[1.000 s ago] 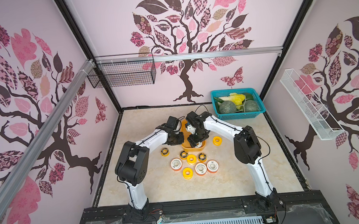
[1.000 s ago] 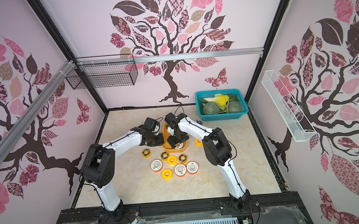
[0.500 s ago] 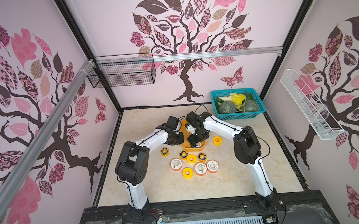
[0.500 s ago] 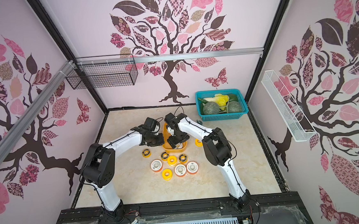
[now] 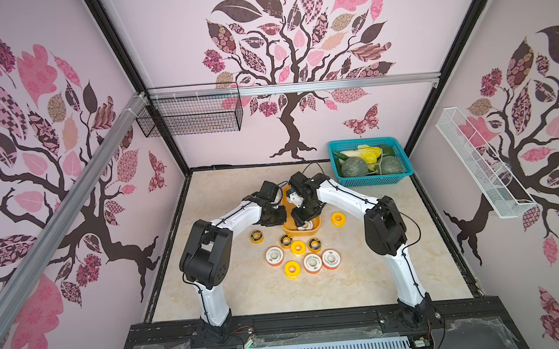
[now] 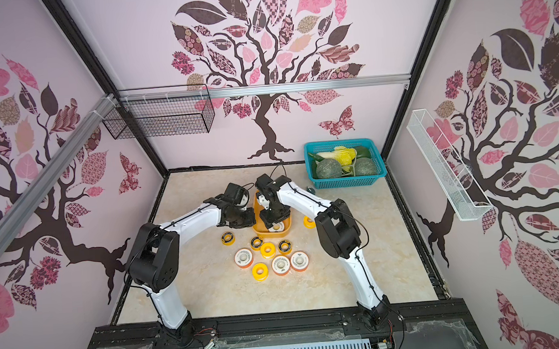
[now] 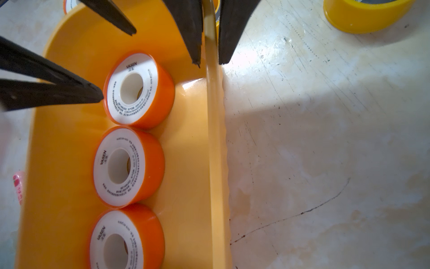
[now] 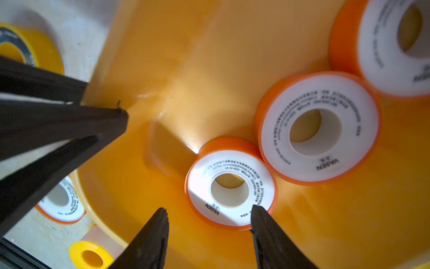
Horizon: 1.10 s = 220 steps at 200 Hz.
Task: Put the sealing tape into the storage box
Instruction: Place the sealing tape in the storage box.
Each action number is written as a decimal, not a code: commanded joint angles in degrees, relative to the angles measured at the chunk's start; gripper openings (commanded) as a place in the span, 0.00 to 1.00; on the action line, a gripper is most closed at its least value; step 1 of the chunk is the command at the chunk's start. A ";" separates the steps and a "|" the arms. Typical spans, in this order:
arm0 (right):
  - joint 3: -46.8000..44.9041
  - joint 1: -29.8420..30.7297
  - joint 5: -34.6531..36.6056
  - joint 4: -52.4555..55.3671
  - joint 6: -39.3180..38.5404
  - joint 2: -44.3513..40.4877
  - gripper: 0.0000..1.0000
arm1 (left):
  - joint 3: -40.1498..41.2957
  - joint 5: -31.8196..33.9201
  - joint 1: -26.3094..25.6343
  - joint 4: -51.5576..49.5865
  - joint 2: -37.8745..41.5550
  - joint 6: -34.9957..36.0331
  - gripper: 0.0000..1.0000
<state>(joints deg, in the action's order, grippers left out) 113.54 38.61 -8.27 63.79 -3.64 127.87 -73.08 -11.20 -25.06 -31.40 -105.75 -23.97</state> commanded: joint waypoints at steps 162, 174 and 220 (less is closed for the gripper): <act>1.97 0.41 0.97 -1.02 3.11 4.23 0.19 | -1.76 0.62 -0.12 -1.15 -1.14 0.92 0.19; 1.72 0.28 1.15 -1.12 3.20 4.07 0.19 | -1.67 0.63 -0.16 -1.12 -1.21 0.85 0.18; 0.17 -0.28 1.94 -1.13 3.49 3.78 0.20 | -1.80 0.74 -0.12 -1.21 -1.26 0.94 0.18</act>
<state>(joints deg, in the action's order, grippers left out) 114.32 38.70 -7.33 62.63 -0.89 131.76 -73.73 -10.98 -25.06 -32.18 -106.13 -23.90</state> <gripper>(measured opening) 0.197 0.185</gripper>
